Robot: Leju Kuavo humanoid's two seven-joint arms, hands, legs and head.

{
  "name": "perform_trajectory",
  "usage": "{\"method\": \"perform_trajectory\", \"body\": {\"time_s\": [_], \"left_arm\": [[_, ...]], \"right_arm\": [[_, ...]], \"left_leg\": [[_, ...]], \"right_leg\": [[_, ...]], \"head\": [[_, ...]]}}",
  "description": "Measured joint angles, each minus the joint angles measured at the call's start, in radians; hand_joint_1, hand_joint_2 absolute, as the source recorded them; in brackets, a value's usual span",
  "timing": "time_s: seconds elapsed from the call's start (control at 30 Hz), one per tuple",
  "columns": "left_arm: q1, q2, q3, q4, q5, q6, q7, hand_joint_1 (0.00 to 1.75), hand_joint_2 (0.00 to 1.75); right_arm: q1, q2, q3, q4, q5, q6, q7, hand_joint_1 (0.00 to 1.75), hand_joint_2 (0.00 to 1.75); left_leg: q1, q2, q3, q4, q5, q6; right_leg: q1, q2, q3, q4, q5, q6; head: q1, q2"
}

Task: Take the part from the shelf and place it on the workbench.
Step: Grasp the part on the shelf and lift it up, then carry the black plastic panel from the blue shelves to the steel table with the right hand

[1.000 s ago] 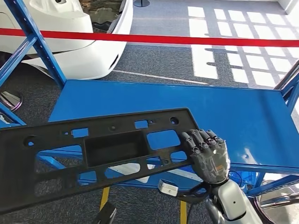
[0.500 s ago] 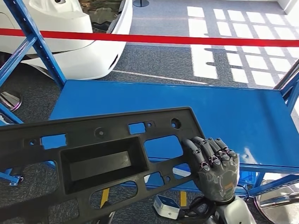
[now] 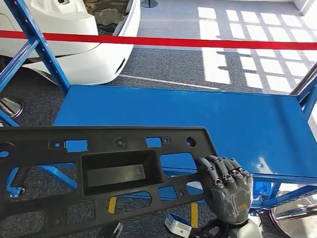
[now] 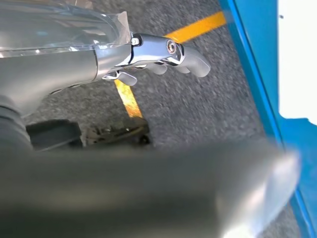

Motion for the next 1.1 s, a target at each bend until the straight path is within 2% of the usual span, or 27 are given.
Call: {"method": "perform_trajectory", "body": {"time_s": [0.2,0.43,0.9,1.1], "left_arm": [[0.003,0.000,0.000,0.000,-0.010,-0.010,-0.020,0.00,1.75],[0.005,0.000,0.009,0.000,-0.012,0.041,0.044,0.00,1.75],[0.006,0.000,0.023,0.000,-0.020,0.065,0.048,0.00,1.75],[0.006,0.000,0.028,0.000,-0.020,0.074,0.060,0.00,1.75]], "right_arm": [[-0.003,0.000,0.007,0.028,0.000,0.000,0.040,1.75,1.75],[-0.003,-0.001,0.022,0.049,0.000,0.000,0.077,1.75,1.75],[0.000,-0.003,0.033,0.060,-0.016,0.000,0.085,1.75,1.75],[0.014,-0.003,0.033,0.060,-0.037,0.000,0.063,1.75,1.75]], "left_leg": [[0.000,0.000,0.000,0.000,0.000,0.000],[0.000,0.000,0.000,0.000,0.000,0.000],[0.000,0.000,0.000,0.001,0.000,0.000],[-0.003,0.000,-0.001,0.004,-0.001,0.002]], "right_leg": [[0.000,0.000,0.000,0.000,0.000,0.000],[0.000,0.000,0.000,0.000,0.000,0.000],[0.000,0.000,0.000,0.000,0.000,0.000],[-0.003,0.000,0.000,-0.001,0.001,0.003]], "head": [[0.000,0.000],[0.000,0.000],[0.000,0.000],[0.000,0.000]]}}
